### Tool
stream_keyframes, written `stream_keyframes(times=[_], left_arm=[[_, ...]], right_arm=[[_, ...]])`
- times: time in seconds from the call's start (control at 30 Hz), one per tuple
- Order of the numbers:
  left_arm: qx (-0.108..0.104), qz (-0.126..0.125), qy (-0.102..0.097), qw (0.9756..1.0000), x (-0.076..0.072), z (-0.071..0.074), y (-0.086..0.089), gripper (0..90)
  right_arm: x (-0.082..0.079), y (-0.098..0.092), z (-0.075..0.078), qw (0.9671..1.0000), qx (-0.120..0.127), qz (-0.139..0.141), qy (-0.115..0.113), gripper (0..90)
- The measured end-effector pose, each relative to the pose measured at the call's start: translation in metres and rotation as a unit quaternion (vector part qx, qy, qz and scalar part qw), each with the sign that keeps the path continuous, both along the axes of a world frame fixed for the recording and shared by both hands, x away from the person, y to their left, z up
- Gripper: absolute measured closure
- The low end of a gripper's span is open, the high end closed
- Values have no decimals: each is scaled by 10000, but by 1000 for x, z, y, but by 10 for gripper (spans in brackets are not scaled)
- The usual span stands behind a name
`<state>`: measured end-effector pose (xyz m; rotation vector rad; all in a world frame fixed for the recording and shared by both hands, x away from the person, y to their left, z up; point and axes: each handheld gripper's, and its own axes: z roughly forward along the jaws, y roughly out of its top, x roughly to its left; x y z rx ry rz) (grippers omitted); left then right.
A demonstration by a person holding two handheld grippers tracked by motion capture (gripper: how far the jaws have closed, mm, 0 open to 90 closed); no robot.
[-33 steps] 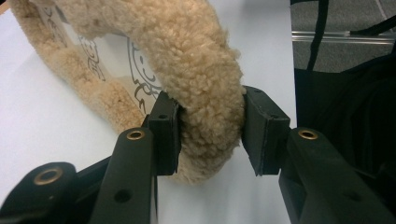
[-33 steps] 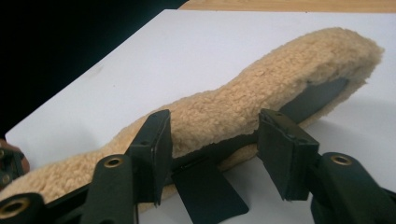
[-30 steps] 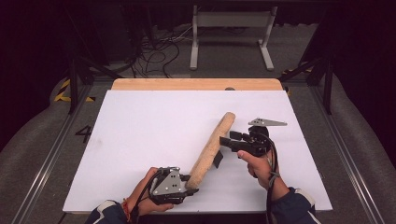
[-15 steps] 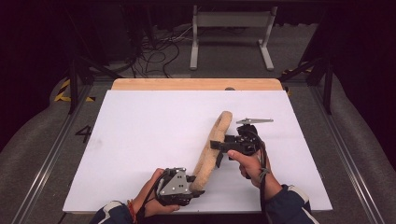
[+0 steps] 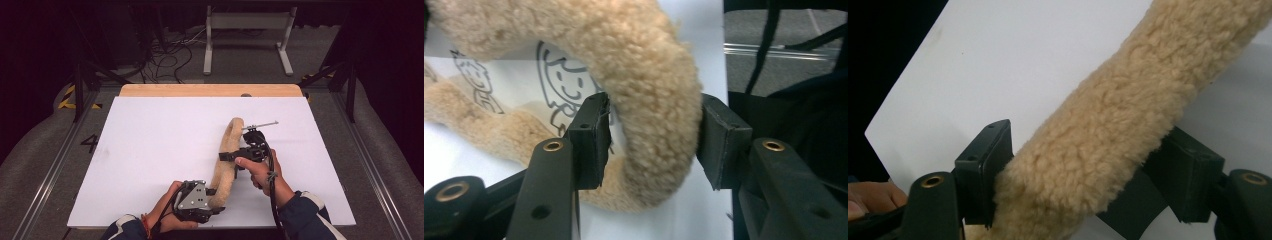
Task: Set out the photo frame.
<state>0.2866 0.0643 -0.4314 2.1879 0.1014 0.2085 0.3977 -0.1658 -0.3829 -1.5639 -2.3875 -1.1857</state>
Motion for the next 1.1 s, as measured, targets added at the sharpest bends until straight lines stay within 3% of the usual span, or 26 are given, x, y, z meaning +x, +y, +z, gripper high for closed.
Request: stream_keyframes(times=[0.23, 0.37, 0.5, 0.67, 0.77, 0.87, 0.9, 0.93, 1.03, 1.1], left_arm=[[120, 387, 317, 9987, 4, -6, 42, 401], [344, 618, 257, 9972, 4, -9, 66, 350], [617, 959, 388, 9927, 5, -17, 94, 305], [489, 1347, 617, 9878, 10, -22, 121, 301], [336, 1472, 658, 9863, 13, -21, 129, 301], [275, 1508, 684, 9858, 15, -20, 133, 301], [275, 1508, 684, 9858, 15, -20, 133, 301], [318, 1515, 655, 9858, 15, -20, 133, 301], [315, 1503, 661, 9859, 16, -20, 133, 300], [305, 1507, 663, 9859, 16, -20, 133, 299]], right_arm=[[4, 4, 9, 9988, -314, 351, 168, 395], [8, 8, 12, 9975, -458, 514, 146, 408], [9, 11, 15, 9968, -560, 577, 25, 483], [9, 12, 23, 9937, -810, 750, -163, 621], [13, 17, 28, 9896, -956, 1063, -138, 638], [13, 24, 33, 9832, -1202, 1336, -328, 658], [13, 24, 33, 9832, -1202, 1336, -328, 658], [12, 28, 38, 9781, -1290, 1575, -441, 659], [13, 29, 40, 9749, -1230, 1791, -489, 660], [12, 30, 42, 9704, -1216, 2003, -584, 660]])
